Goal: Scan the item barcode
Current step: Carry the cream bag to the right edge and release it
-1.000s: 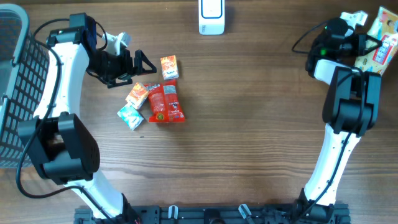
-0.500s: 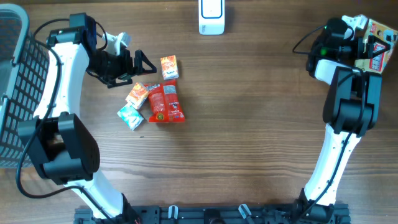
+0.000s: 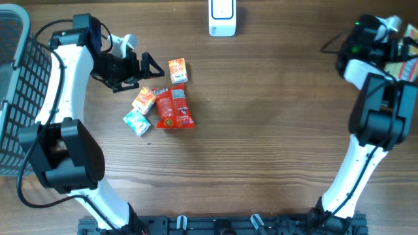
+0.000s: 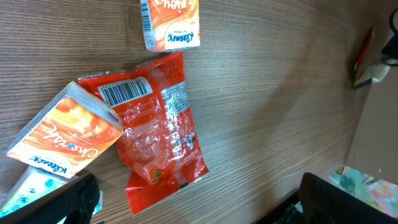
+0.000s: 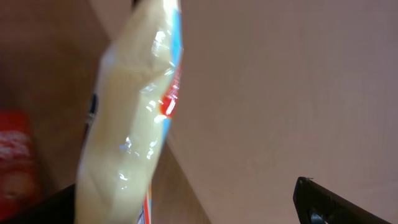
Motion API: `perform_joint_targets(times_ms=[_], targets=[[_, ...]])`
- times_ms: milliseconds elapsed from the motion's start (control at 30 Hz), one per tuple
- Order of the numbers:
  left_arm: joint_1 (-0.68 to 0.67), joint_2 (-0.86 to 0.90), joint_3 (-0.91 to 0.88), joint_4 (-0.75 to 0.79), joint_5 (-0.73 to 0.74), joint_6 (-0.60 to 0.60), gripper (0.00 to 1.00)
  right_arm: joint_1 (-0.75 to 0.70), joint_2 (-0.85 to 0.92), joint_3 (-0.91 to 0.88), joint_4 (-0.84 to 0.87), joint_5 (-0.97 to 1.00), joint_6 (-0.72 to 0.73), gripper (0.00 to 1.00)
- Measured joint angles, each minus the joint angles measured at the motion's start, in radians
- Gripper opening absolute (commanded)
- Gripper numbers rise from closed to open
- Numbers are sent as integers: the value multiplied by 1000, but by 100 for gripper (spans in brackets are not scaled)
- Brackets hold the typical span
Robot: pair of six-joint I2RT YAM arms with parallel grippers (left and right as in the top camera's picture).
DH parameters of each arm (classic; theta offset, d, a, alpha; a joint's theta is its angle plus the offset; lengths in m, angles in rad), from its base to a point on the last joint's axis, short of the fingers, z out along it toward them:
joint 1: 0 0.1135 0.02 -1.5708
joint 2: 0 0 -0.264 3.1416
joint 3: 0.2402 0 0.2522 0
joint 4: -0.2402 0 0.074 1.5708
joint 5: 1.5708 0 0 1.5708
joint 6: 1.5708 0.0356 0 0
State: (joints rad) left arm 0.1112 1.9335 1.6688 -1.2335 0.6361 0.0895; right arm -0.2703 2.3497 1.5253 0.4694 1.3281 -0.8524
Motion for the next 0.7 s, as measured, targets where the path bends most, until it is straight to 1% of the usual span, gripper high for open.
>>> perform_joint_targets(times_ms=[133, 300, 367, 467, 500, 567, 633, 700], targets=[[0, 0, 0, 0, 0, 0, 100, -60, -2, 1, -142, -16, 97, 100], [0, 0, 0, 0, 0, 0, 100, -66, -2, 1, -192, -65, 174, 100], [0, 0, 0, 0, 0, 0, 100, -60, -2, 2, -244, -96, 201, 100], [0, 0, 0, 0, 0, 0, 100, -53, -18, 5, -450, -200, 281, 100], [0, 0, 0, 0, 0, 0, 100, -52, -31, 5, -538, -266, 322, 100], [0, 0, 0, 0, 0, 0, 100, -52, -64, 1, -637, -388, 412, 100], [0, 0, 0, 0, 0, 0, 100, -56, -111, 1, -663, -495, 496, 100], [0, 0, 0, 0, 0, 0, 100, -60, -169, 1, -658, -560, 561, 100]])
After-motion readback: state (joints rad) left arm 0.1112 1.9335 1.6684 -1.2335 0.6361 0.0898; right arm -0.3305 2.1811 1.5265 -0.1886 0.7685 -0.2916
